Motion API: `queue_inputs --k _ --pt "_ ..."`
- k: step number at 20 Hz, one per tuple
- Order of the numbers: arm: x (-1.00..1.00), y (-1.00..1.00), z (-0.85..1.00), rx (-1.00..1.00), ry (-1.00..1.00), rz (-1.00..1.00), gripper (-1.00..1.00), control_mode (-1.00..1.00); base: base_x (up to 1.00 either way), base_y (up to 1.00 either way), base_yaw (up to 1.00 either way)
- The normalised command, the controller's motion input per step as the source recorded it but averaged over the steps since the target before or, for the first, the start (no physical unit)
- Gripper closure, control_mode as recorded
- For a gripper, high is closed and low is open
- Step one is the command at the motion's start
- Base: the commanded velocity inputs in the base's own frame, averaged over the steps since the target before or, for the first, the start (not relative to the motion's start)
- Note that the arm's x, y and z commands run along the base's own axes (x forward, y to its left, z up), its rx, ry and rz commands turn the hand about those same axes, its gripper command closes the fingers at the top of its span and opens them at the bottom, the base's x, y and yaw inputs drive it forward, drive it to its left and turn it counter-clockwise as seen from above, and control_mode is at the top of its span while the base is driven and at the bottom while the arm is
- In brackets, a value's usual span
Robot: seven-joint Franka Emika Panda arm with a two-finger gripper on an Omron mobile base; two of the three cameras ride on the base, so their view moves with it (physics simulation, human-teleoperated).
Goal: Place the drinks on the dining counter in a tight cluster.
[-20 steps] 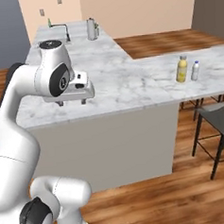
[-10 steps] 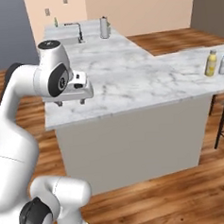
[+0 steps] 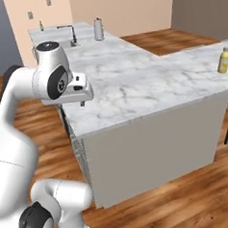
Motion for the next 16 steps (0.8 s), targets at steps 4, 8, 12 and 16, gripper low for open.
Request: queue_inputs --k 4,8,12,16 --pt "0.00 0.00 0.00 0.00 0.00 0.00 -1.00 1.00 0.44 1.00 -0.30" --pt "0.00 0.00 0.00 0.00 0.00 0.00 -1.00 1.00 0.44 1.00 -0.31" --pt "0.00 0.00 0.00 0.00 0.00 0.00 -1.00 1.00 0.41 1.00 -0.31" --pt "0.00 0.00 0.00 0.00 0.00 0.00 -1.00 1.00 0.40 1.00 -0.31"
